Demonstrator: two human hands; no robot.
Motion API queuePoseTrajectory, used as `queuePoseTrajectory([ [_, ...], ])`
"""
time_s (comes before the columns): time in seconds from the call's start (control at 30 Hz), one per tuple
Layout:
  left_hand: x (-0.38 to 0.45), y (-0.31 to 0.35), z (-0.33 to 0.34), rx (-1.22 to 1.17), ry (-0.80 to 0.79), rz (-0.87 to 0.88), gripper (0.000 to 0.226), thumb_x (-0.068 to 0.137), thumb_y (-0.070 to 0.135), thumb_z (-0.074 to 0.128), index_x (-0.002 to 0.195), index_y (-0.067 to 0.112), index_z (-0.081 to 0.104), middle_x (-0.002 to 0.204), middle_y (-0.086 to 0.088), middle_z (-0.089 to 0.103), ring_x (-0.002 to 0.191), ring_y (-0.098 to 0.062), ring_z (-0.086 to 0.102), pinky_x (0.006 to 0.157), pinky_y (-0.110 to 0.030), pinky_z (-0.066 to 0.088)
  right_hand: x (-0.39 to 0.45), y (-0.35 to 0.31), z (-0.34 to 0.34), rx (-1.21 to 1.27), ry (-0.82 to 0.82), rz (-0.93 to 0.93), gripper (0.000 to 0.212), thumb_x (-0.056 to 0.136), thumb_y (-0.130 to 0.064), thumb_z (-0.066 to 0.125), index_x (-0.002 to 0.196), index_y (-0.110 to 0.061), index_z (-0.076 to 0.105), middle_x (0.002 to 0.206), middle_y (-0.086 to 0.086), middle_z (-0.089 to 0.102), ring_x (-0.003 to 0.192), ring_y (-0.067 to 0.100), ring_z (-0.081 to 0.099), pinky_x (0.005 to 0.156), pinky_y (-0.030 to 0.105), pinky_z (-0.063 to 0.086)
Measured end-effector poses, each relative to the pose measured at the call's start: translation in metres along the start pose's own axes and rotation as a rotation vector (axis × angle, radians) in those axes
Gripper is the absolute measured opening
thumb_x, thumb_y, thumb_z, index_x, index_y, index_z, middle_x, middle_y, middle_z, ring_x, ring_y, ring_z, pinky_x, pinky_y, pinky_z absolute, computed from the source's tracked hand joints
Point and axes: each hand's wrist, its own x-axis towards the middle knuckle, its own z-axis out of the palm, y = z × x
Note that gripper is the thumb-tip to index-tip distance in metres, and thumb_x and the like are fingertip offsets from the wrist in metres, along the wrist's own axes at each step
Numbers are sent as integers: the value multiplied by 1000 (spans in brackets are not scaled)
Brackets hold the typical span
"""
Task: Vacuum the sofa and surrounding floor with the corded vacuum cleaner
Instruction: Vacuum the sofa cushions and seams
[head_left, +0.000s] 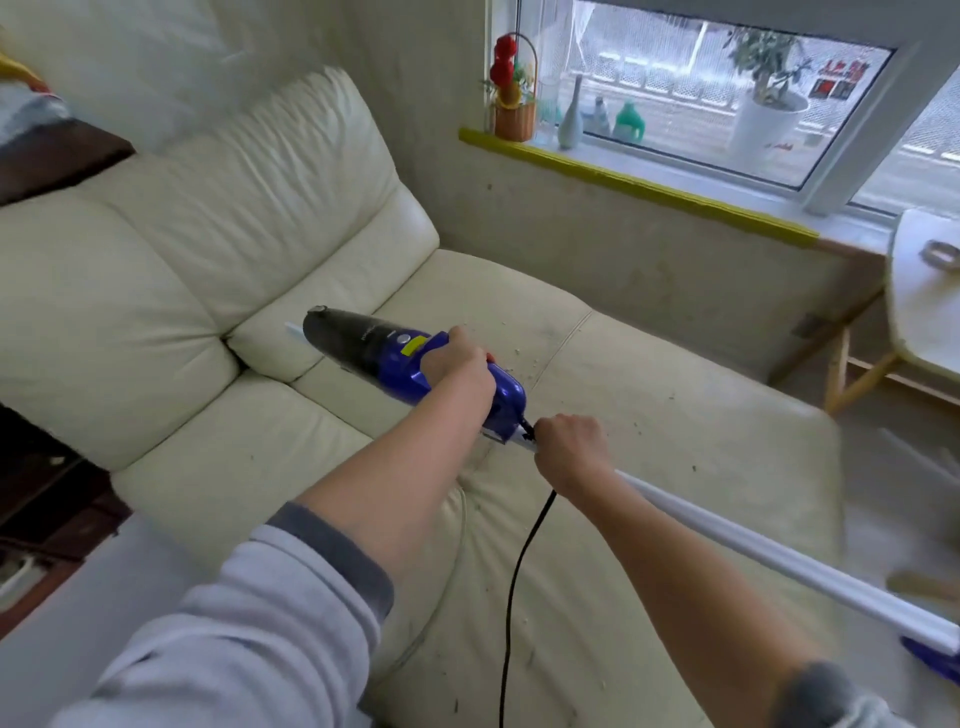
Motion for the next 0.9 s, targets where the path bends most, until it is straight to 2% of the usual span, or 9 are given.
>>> queuePoseTrajectory([
  [0.1, 22, 10, -20, 9, 32, 7, 36, 94, 23, 41, 66, 8, 59, 55, 2, 59, 52, -10, 51, 49, -23, 33, 14, -19, -8, -48, 24, -14, 20, 94, -8, 47, 105, -13, 63, 93, 3, 66, 69, 20, 49, 62, 29, 36],
  [0.2, 51, 15, -34, 13, 61, -43, 40, 93, 18, 39, 57, 9, 54, 52, 1, 57, 52, -12, 50, 58, -25, 38, 32, -38, -9, -128, 3, -57, 19, 93, -8, 50, 104, -13, 64, 92, 1, 67, 77, 20, 61, 62, 30, 39],
  [0.33, 97, 14, -52, -31, 73, -138, 40, 91, 16, 41, 52, 9, 51, 33, 2, 51, 55, -16, 51, 65, -28, 43, 58, -65, -6, -180, -54, -104, 16, 94, -10, 51, 104, -13, 63, 95, 1, 68, 87, 20, 65, 66, 29, 39],
  [0.5, 137, 28, -55, -12, 35, -118, 37, 91, 15, 41, 55, 8, 49, 52, -2, 56, 48, -13, 48, 49, -25, 35, 85, -91, -3, -212, -87, -74, 18, 93, -8, 51, 105, -13, 63, 95, 1, 68, 86, 20, 65, 65, 29, 40],
  [0.67, 167, 35, -58, -2, 40, -140, 40, 91, 15, 40, 52, 8, 47, 49, -3, 56, 47, -16, 50, 55, -28, 40, 111, -100, -5, -192, -123, -91, 18, 94, -12, 50, 106, -15, 62, 93, 0, 66, 85, 20, 65, 71, 29, 48],
  [0.9, 185, 35, -55, 14, 18, -143, 39, 91, 16, 40, 53, 9, 46, 45, -4, 55, 47, -18, 52, 64, -30, 47, 120, -108, -3, -207, -139, -104, 18, 95, -12, 47, 106, -15, 61, 97, 0, 66, 88, 20, 64, 68, 29, 40],
])
